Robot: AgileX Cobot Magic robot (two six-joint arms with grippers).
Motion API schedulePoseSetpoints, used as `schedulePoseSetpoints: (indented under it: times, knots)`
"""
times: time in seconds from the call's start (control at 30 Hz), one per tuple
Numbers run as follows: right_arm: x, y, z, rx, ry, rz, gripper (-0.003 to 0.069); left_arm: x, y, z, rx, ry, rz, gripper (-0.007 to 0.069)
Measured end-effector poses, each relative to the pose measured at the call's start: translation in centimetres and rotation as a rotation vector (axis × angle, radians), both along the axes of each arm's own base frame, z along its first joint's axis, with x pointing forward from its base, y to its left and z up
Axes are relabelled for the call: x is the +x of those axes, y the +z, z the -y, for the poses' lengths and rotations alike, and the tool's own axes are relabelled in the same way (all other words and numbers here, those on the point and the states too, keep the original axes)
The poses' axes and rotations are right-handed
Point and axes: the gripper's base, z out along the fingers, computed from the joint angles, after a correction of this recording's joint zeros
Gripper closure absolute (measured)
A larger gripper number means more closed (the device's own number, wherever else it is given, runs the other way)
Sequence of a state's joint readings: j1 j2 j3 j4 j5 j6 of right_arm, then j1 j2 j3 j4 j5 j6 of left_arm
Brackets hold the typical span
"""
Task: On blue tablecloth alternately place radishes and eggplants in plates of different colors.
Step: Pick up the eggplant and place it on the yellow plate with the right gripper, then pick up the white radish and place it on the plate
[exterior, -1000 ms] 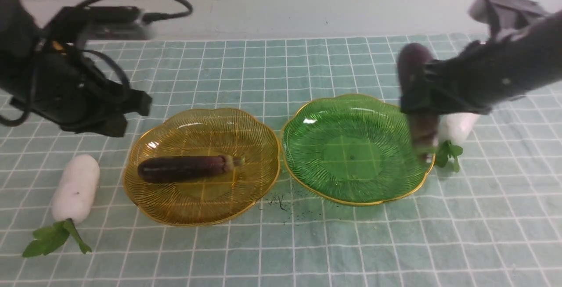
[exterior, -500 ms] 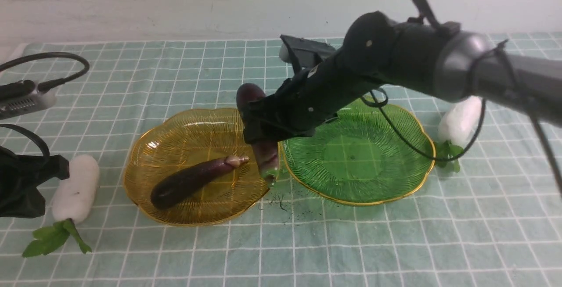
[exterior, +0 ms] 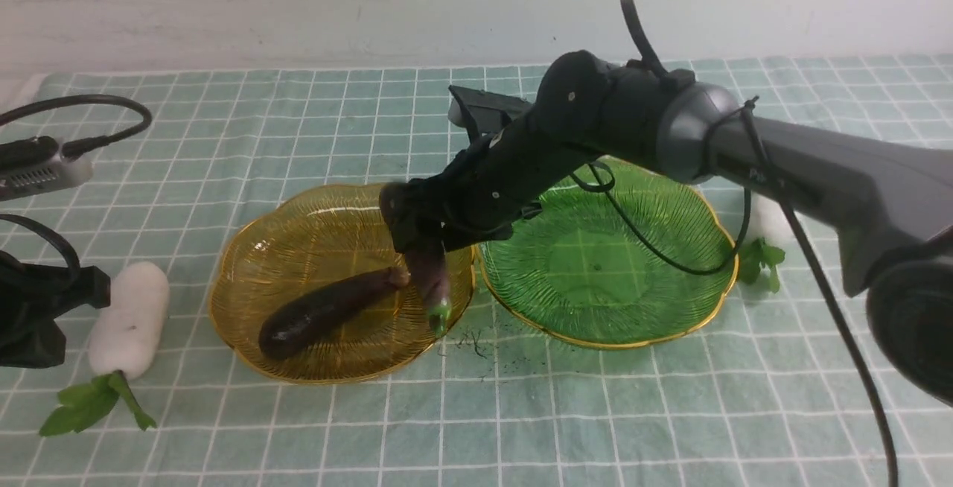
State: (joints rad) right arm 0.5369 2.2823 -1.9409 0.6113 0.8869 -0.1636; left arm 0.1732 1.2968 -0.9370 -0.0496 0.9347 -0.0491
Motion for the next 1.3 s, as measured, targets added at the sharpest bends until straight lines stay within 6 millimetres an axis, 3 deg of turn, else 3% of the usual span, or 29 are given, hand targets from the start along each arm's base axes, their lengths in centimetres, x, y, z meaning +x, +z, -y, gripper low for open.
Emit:
schedulePoseSetpoints:
  times: [0.13,0.3,0.4,0.43,0.57,0.63,0.77,0.9,1.1,1.3]
  knots:
    - [0.5,1.4,0.9,-0.011,0.029,-0.018,0.0107,0.4,-0.2,-0.2,0.01,0.0,0.016,0.0628]
    - [0.6,4.5,2.4,-0.049,0.086,-0.015,0.0127,1.4,-1.0,-0.3,0.014,0.003,0.032,0.0588]
    - [0.3,9.1,4.2,-0.116,0.111,0.081,0.0246,2.7,-2.0,-0.7,0.036,-0.001,0.058,0.0476]
    - [0.3,9.4,4.4,-0.119,0.108,0.09,0.0254,2.7,-2.0,-0.7,0.037,-0.001,0.058,0.0468]
    - [-1.0,14.3,6.4,-0.189,0.08,0.228,0.0431,3.9,-3.4,-1.0,0.041,-0.001,0.06,0.0313]
    - [-2.1,16.8,7.1,-0.184,0.058,0.272,0.0512,5.0,-5.0,-1.1,0.033,0.003,0.044,0.0181]
    - [-3.4,19.3,7.8,-0.173,0.044,0.315,0.0574,6.2,-6.9,-1.2,0.012,0.019,0.042,0.0048]
    - [-4.1,20.4,8.4,-0.182,0.031,0.345,0.0588,6.7,-7.7,-1.1,-0.029,0.048,0.047,0.0001]
    - [-4.0,20.4,8.6,-0.196,0.012,0.341,0.0588,7.0,-7.9,-1.0,-0.03,0.033,0.069,0.0001]
    - [-4.0,20.4,8.6,-0.19,-0.002,0.33,0.0588,7.8,-9.2,-1.1,-0.052,0.056,0.069,0.0001]
